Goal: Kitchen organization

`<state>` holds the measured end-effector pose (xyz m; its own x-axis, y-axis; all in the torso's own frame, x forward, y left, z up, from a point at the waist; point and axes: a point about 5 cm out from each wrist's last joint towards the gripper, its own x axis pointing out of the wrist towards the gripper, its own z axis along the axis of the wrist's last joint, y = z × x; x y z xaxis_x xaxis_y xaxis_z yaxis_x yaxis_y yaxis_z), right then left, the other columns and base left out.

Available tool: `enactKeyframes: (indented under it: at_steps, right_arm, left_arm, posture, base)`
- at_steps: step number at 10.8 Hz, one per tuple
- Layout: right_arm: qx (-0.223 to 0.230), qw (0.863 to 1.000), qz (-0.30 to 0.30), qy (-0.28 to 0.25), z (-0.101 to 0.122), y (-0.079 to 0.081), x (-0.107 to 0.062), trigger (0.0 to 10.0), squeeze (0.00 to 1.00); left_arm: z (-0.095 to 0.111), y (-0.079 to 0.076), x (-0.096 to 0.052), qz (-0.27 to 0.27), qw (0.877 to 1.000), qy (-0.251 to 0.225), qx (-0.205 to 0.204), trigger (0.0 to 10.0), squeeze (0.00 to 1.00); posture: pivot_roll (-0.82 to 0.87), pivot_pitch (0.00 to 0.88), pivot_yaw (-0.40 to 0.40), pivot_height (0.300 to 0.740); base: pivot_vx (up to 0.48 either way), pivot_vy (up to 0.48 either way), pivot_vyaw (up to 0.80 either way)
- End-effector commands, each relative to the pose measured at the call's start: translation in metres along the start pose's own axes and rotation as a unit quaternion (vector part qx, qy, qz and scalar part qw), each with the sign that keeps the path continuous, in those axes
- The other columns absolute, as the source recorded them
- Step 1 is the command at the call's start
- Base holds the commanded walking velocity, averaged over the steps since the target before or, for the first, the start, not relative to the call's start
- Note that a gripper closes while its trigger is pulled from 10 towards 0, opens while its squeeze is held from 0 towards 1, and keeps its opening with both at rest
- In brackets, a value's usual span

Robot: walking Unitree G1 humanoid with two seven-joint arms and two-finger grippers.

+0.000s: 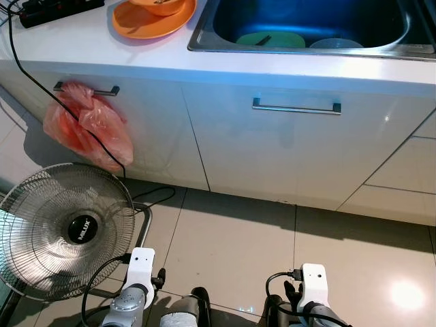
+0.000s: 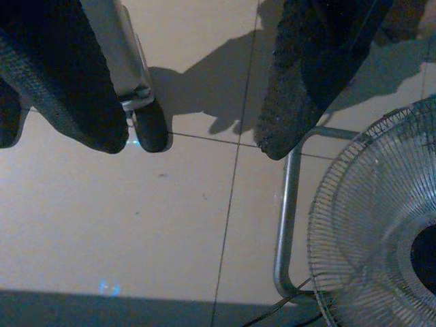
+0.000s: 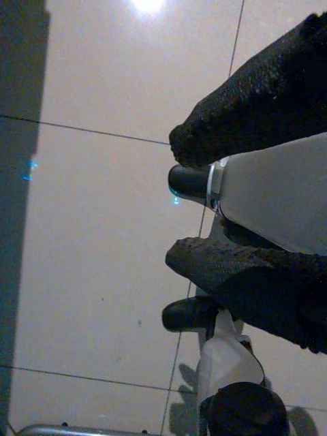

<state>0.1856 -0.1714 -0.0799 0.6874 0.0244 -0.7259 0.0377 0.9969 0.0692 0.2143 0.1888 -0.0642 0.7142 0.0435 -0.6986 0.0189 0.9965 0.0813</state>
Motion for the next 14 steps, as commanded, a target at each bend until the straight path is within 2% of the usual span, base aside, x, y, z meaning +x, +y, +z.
enactKeyframes:
  at_steps: [1, 14]
  right_arm:
    - [0.001, 1.000, 0.006, 0.025, -0.0128, 0.0040, -0.0029, 10.0, 0.00]
    - [0.006, 1.000, 0.006, 0.021, -0.0084, 0.0039, -0.0012, 10.0, 0.00]
  left_arm:
    - [-0.0101, 0.0065, -0.0027, 0.009, 1.000, 0.020, -0.001, 10.0, 0.00]
    - [-0.0057, 0.0053, -0.0011, 0.014, 1.000, 0.016, -0.012, 10.0, 0.00]
  posture:
    - [0.04, 0.200, 0.131, 0.740]
    - [0.03, 0.150, 0.127, 0.740]
  base:
    - [0.000, 0.000, 0.00]
    - [0.000, 0.000, 0.00]
